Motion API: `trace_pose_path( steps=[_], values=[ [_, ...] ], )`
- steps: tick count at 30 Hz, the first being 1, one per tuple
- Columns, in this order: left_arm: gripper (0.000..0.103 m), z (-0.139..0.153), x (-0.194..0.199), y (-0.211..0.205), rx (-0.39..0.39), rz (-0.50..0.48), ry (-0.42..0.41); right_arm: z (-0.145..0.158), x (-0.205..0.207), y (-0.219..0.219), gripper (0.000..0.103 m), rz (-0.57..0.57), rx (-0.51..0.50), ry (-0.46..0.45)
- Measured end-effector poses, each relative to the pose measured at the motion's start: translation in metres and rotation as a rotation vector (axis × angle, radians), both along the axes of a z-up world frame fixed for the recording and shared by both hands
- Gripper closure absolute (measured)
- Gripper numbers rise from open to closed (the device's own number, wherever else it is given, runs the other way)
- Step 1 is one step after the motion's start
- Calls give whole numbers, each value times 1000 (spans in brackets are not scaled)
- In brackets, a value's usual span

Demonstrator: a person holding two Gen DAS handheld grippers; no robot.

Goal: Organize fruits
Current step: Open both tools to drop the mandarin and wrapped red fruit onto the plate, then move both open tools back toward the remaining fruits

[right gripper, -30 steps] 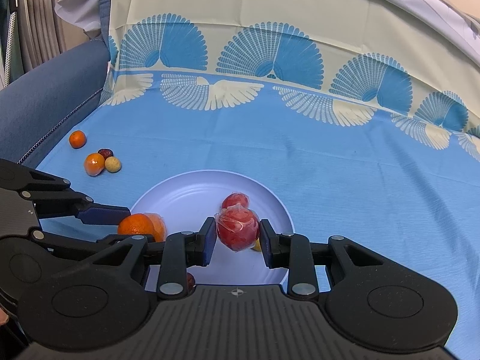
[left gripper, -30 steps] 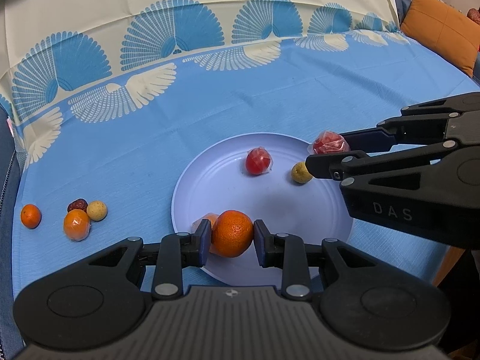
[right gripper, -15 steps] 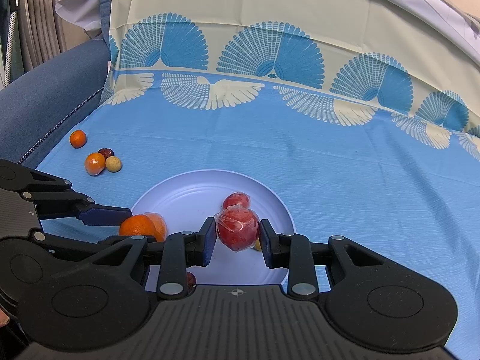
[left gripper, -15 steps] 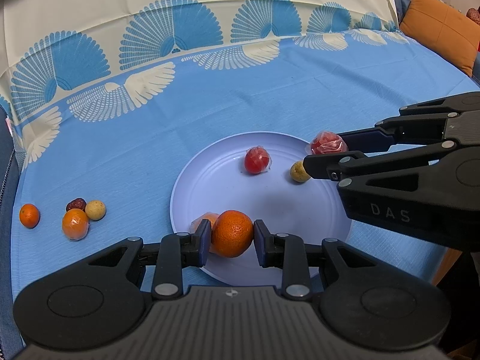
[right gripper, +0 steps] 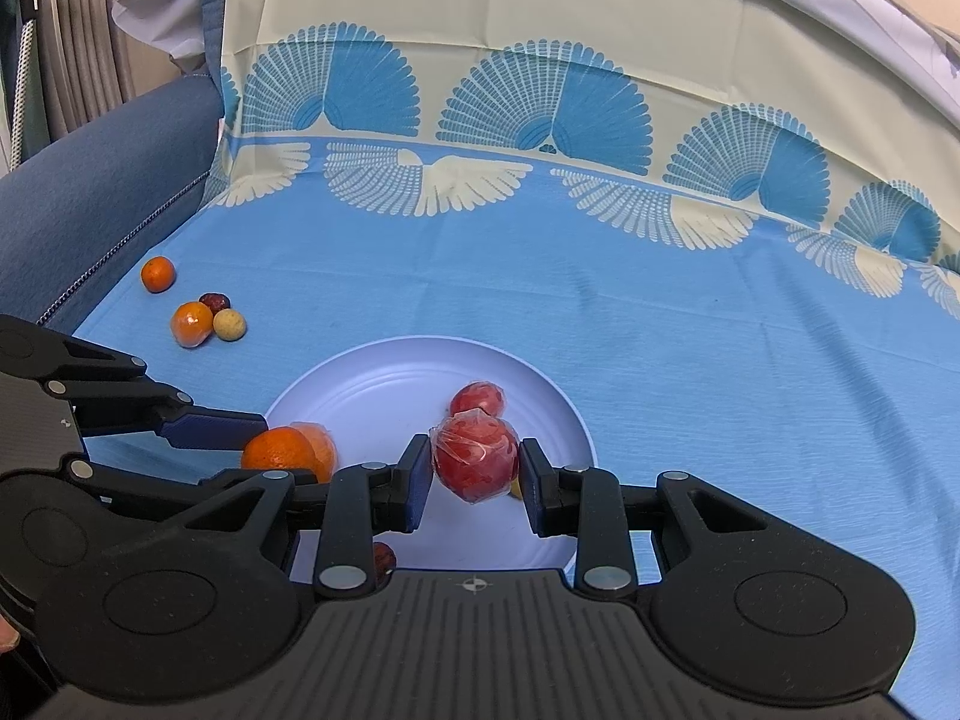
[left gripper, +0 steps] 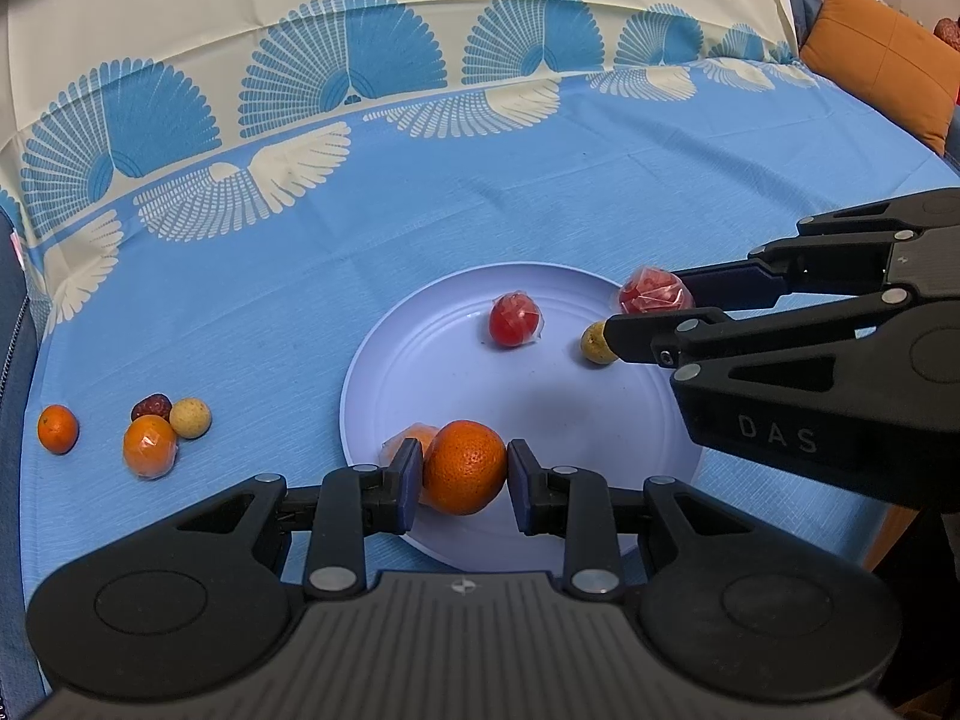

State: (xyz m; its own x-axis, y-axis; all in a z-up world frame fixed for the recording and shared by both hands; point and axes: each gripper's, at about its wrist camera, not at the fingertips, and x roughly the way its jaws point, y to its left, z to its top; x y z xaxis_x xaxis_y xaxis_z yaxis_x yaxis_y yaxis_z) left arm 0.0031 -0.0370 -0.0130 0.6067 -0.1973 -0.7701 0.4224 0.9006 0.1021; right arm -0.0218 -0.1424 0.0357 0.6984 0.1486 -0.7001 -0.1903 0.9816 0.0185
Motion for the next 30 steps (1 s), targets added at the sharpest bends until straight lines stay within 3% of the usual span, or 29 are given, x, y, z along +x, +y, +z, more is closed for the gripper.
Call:
trace_pose_path(
  steps=[14, 18, 25, 27, 28, 29, 30],
  values=[
    [68, 1, 1, 0, -2, 4, 4, 0, 0, 1, 70, -1, 0, 3],
    [63, 3, 1, 1, -2, 13, -8, -1, -1, 3, 48, -18, -9, -3],
    [63, 15, 8, 14, -39, 75, -30, 2, 0, -1, 47, -42, -12, -14],
    [73, 25, 11, 26, -65, 126, -62, 4, 1, 0, 47, -47, -10, -20],
    [89, 31, 12, 33, -75, 160, -89, 5, 1, 0, 47, -51, -7, -24],
    [95, 38, 14, 43, -90, 189, -111, 6, 1, -1, 47, -55, -5, -30],
    [95, 46, 18, 55, -112, 216, -121, 8, 1, -1, 47, -59, -1, -37]
  ],
)
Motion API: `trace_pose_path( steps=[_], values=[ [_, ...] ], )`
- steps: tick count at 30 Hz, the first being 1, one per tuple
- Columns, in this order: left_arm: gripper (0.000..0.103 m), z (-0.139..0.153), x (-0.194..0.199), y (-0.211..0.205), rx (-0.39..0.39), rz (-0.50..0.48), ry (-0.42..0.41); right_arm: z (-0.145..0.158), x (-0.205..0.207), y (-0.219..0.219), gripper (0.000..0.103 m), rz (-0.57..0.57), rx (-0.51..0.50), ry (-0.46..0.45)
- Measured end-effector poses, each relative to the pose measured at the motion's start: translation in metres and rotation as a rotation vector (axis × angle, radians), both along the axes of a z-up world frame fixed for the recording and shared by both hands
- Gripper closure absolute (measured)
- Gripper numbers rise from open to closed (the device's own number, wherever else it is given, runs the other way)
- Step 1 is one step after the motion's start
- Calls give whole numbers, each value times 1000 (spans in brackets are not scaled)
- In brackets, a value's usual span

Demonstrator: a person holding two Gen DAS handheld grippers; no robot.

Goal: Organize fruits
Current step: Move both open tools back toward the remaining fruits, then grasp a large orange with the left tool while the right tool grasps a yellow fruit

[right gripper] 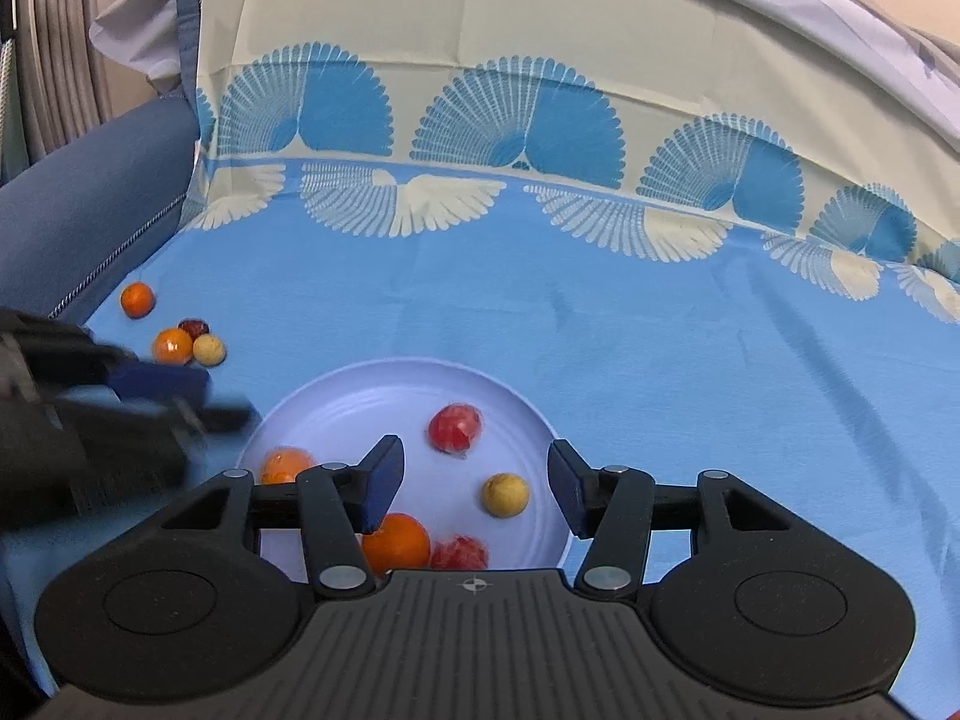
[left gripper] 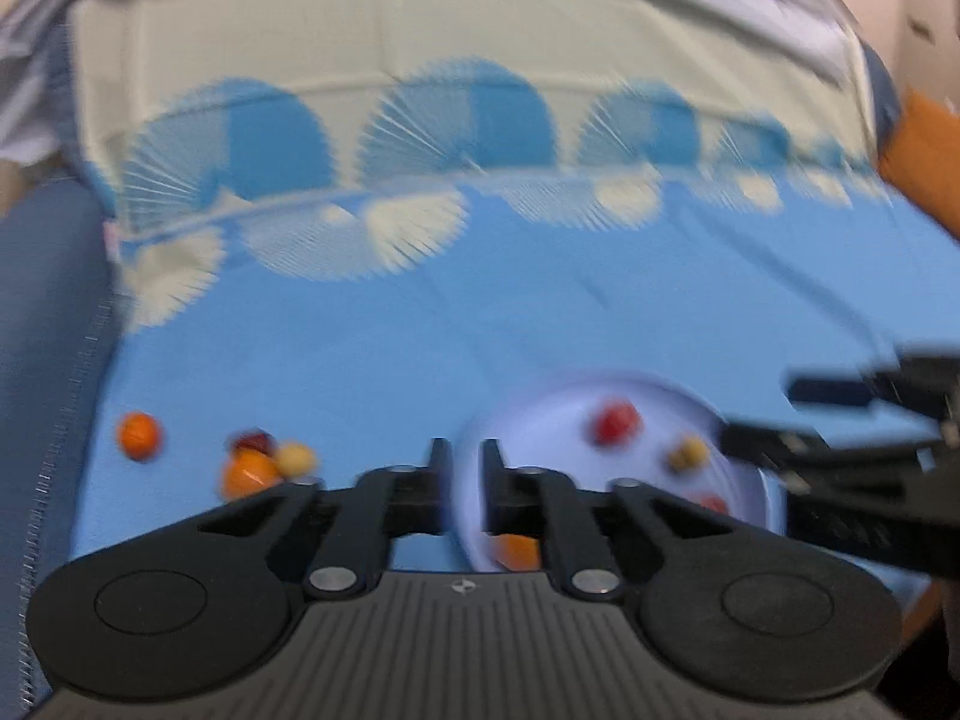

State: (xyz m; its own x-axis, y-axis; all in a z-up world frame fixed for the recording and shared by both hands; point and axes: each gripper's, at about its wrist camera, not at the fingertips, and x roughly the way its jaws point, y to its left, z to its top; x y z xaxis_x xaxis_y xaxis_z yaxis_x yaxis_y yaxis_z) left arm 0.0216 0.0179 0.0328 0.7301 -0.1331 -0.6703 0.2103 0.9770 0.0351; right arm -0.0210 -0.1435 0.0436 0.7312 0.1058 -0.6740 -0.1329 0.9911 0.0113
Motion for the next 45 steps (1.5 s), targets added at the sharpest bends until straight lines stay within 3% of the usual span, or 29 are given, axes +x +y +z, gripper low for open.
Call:
trace_pose_path(
  steps=[3, 7, 9, 11, 13, 17, 32, 37, 41, 45],
  values=[
    [95, 18, 18, 39, -62, 49, 9, 7, -1, -2, 50, -18, 27, -29],
    [92, 12, 45, 90, -78, 121, 70, 15, 0, 2, 75, -11, 64, -66],
    [90, -5, 58, 118, -186, 226, 183, 18, 1, 5, 77, 2, 80, -79],
    [78, -16, 67, 138, -280, 303, 250, 20, 2, 8, 77, 14, 94, -82],
    [62, -22, 72, 147, -303, 371, 276, 21, 3, 12, 77, 27, 112, -80],
    [56, -37, 82, 153, -368, 400, 358, 22, 6, 21, 76, 65, 147, -58],
    [54, -61, 110, 142, -329, 382, 408, 21, 12, 56, 76, 164, 184, -25],
    [55, -65, 116, 139, -287, 375, 425, 21, 15, 69, 76, 189, 185, -18],
    [61, -59, 115, 139, -264, 374, 397, 18, 19, 81, 76, 216, 176, -7],
    [61, -50, 105, 145, -182, 436, 375, 13, 25, 97, 76, 251, 154, 3]
  ],
)
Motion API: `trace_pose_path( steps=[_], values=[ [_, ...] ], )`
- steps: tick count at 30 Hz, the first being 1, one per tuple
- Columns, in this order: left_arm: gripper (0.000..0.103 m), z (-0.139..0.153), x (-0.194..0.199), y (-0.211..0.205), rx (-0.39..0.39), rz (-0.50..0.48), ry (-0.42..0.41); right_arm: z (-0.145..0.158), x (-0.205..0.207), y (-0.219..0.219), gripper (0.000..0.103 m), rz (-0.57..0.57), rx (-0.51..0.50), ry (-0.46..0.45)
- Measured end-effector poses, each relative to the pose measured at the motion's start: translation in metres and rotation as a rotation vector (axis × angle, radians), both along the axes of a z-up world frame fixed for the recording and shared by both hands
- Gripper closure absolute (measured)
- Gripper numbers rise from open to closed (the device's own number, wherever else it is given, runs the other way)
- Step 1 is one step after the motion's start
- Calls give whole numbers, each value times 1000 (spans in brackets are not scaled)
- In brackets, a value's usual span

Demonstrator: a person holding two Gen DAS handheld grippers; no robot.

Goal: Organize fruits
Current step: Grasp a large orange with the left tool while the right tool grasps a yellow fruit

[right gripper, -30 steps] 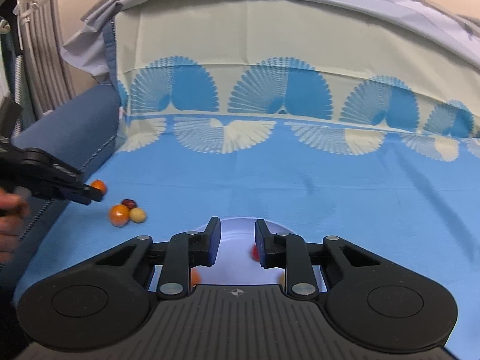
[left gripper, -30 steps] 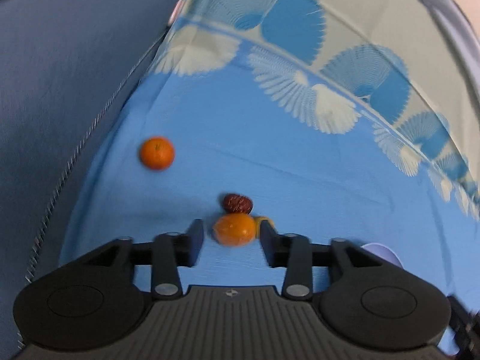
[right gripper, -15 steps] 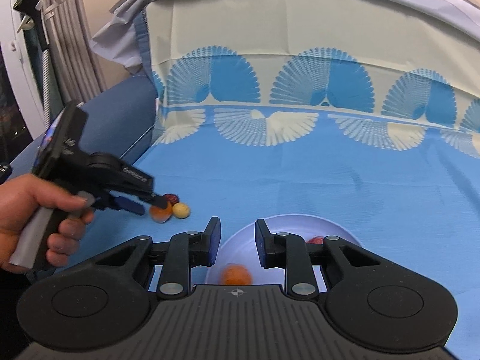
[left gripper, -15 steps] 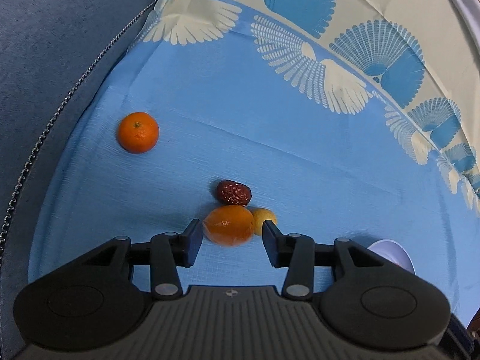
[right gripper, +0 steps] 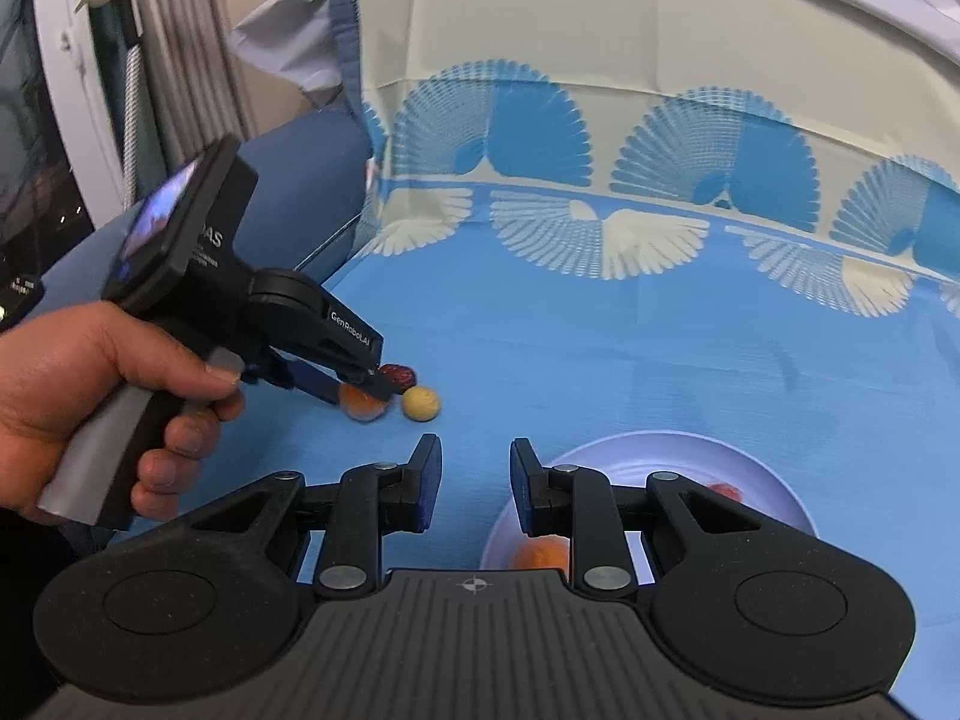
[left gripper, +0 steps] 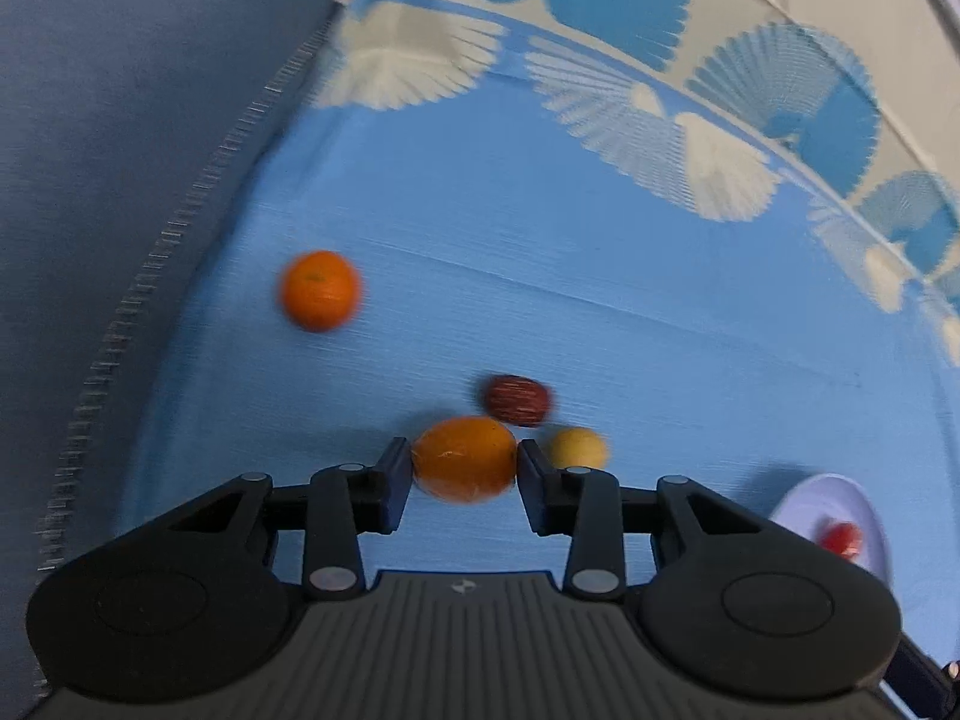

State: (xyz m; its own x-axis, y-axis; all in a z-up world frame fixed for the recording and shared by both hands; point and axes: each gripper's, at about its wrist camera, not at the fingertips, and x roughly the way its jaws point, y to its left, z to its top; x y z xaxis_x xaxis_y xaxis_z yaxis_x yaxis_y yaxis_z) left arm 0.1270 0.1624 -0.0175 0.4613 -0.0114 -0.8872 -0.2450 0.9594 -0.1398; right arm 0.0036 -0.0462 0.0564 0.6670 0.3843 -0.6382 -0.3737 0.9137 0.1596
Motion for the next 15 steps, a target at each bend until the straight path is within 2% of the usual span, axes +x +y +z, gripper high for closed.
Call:
trace_pose_path(
  steps=[2, 7, 11, 15],
  values=[
    [61, 2, -4, 10, -12, 49, 3, -4, 6, 10, 75, 12, -4, 7],
    [61, -7, -2, 25, -51, 121, 56, -17, 21, 44, 61, 51, -28, 5],
    [60, -5, -1, 25, -45, 127, 46, -26, 43, 71, 61, 81, -67, -13],
    [57, -7, -1, 25, -44, 128, 53, -42, 70, 82, 61, 65, -80, -7]
  ],
)
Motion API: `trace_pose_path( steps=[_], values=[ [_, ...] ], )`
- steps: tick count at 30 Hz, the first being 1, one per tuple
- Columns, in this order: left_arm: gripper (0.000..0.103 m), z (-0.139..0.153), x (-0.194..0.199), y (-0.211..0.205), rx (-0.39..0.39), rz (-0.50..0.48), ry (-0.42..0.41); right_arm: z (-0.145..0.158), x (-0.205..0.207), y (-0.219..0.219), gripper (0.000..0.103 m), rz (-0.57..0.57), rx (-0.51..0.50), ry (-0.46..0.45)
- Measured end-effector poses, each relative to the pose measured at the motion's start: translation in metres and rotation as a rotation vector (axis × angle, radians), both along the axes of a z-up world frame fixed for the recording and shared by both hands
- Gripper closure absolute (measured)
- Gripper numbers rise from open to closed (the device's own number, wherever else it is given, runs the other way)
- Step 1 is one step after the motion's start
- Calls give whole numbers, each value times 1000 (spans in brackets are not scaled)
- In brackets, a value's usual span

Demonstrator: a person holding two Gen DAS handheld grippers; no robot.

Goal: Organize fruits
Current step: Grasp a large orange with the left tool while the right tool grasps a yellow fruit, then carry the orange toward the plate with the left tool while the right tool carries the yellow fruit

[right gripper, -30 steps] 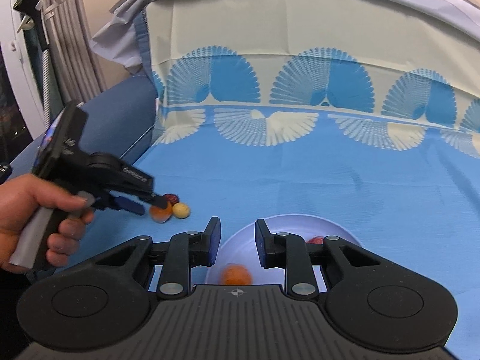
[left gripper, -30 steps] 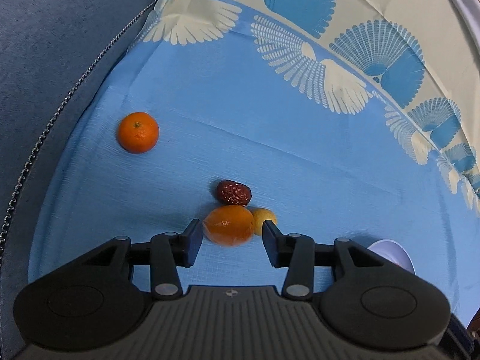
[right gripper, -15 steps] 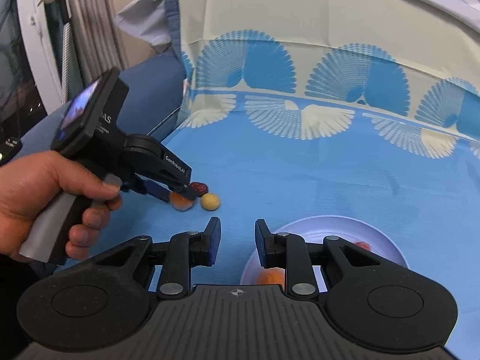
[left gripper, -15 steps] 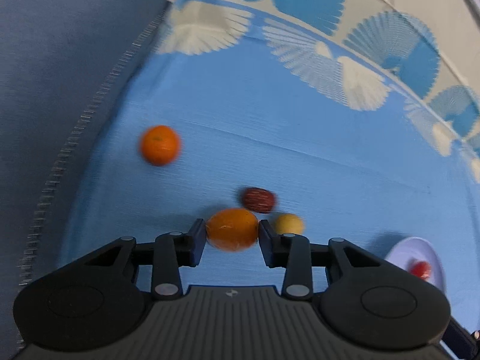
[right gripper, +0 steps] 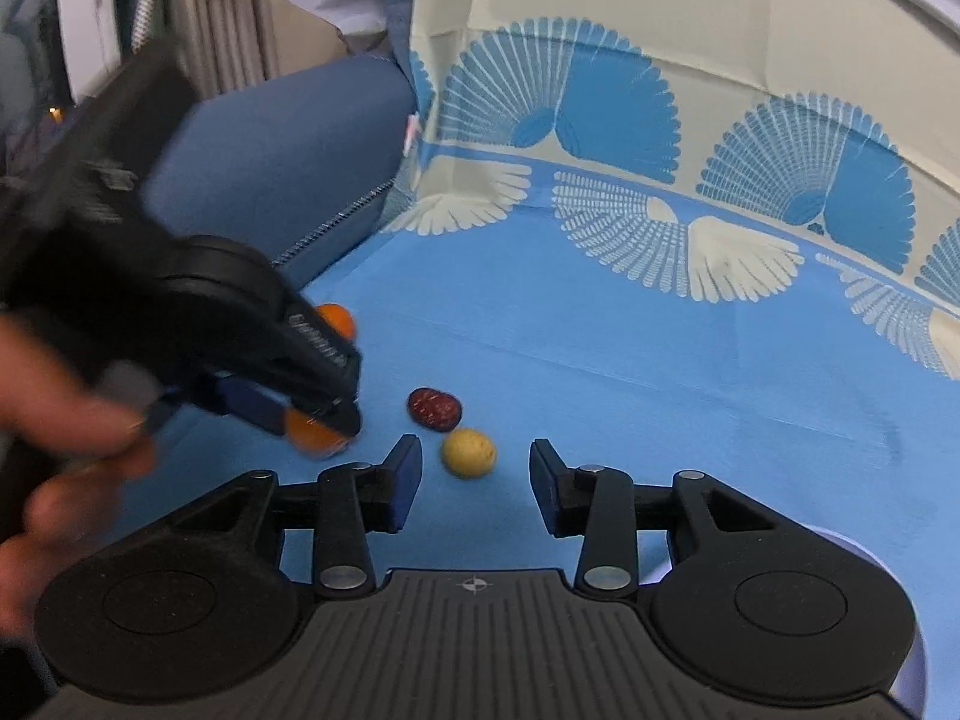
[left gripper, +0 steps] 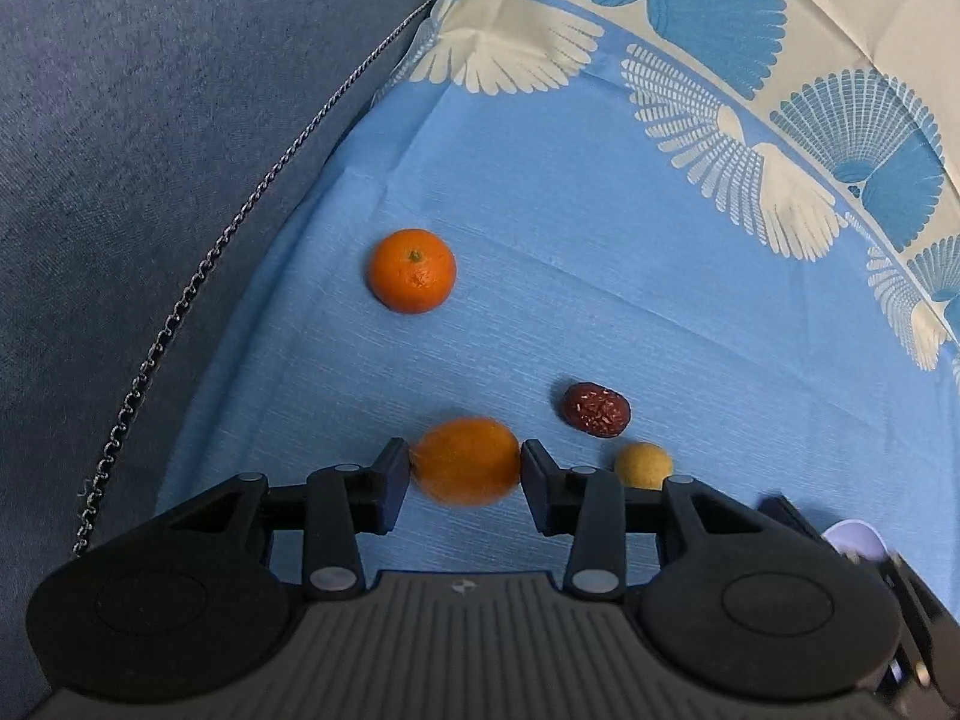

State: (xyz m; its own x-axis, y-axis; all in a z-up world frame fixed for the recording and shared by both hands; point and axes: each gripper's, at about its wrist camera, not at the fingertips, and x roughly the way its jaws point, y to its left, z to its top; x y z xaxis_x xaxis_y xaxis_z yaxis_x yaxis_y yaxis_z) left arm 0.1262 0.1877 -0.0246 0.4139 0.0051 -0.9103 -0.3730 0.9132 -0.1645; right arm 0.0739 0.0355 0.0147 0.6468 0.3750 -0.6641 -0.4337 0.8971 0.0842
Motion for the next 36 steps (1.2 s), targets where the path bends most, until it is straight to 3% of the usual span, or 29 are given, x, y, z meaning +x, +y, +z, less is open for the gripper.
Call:
trace_pose_path(
  steps=[11, 13, 18, 21, 27, 31, 36],
  values=[
    [57, -6, 7, -3, 28, -3, 23, -41, 44, 19, 61, 29, -17, 73],
    [57, -6, 8, -4, 37, -14, 24, -41, 46, 20, 74, 32, -13, 70],
    [59, -6, 8, -6, 51, -42, 16, -34, 43, 10, 74, 27, 1, 49],
    [59, -2, 2, -8, 45, -49, 3, -21, 39, -8, 74, -9, 44, 68],
    [59, 20, -17, -26, 92, -114, -70, 29, 15, -45, 74, -64, 67, 9],
    [59, 37, -31, -37, 148, -163, -144, 66, -13, -78, 74, -105, 97, -33],
    [59, 50, -47, -45, 142, -166, -190, 94, -54, -119, 74, -157, 95, -90]
  ],
)
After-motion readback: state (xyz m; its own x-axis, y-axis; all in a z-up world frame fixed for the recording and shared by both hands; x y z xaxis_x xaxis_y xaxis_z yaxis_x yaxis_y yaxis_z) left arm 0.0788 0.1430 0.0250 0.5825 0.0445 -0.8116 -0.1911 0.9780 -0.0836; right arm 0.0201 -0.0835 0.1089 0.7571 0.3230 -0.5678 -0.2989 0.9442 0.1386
